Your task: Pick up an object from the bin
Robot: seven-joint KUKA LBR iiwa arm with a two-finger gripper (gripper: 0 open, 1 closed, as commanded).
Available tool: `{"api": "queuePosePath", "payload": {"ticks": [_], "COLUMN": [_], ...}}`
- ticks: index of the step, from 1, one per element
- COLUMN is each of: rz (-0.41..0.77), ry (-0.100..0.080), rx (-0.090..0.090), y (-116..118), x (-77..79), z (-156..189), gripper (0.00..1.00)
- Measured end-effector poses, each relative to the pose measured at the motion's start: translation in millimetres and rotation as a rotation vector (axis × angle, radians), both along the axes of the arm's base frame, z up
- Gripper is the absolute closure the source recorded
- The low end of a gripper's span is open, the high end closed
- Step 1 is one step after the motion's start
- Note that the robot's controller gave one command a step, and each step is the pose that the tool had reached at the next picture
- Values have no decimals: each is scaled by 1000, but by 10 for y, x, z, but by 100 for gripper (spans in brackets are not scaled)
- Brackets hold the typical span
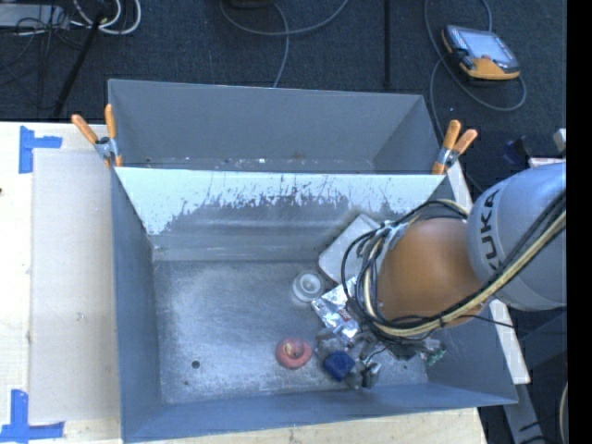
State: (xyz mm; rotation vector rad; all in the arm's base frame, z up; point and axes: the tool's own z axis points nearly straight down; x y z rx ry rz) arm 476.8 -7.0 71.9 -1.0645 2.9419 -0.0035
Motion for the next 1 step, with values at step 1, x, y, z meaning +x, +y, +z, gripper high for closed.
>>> {"api": "queuePosePath", "payload": {"ticks": [1], "rz": [-59], "ry": [5], "rx": [-1], "y": [-47], "x": [125], "z": [1328], "gripper": [100]}}
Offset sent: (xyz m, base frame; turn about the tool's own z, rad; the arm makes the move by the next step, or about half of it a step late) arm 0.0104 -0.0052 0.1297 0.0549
